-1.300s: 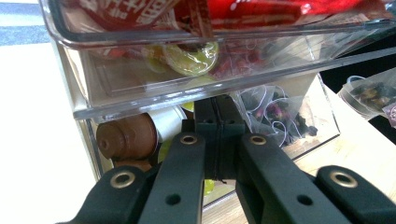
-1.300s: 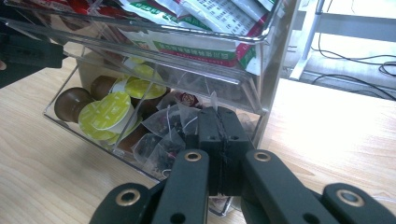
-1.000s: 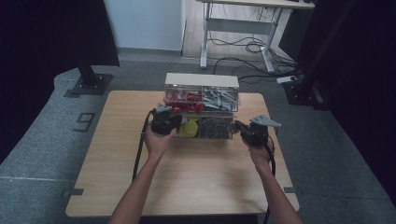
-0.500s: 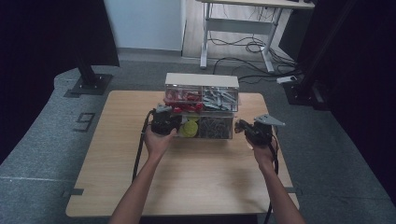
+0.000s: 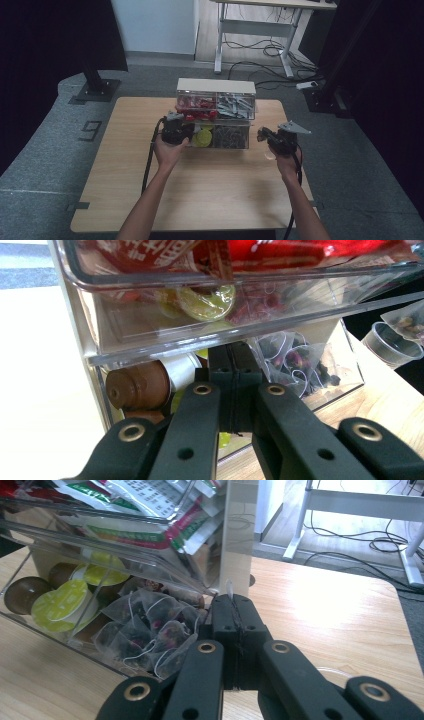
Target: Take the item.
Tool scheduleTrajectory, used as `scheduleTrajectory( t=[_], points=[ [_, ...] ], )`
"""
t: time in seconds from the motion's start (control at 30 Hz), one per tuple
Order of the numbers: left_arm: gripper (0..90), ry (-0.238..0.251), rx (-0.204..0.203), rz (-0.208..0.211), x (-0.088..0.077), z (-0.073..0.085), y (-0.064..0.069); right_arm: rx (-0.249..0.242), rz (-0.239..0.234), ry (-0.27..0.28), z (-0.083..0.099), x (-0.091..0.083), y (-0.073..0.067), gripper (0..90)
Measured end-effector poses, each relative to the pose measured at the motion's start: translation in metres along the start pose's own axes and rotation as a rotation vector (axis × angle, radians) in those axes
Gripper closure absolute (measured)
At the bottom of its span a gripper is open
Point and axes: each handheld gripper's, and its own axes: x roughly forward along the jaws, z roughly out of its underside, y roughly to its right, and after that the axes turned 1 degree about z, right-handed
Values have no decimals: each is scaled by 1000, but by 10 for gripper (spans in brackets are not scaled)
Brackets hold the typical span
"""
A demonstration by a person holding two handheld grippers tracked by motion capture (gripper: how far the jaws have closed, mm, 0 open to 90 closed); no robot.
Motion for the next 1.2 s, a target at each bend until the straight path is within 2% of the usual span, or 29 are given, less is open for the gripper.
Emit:
scheduleTrajectory(
  t=[0.7,1.03,1.2],
  points=[
    [899,1,-3,-2,-1,0,-1,32,55,0,-2,-8,26,886],
    [899,1,0,-4,-2,0,-1,36,78,-11,2,-7,33,886],
    [898,-1,-2,0,-1,1,-1,19,92,-28,4,-5,34,885]
  ],
)
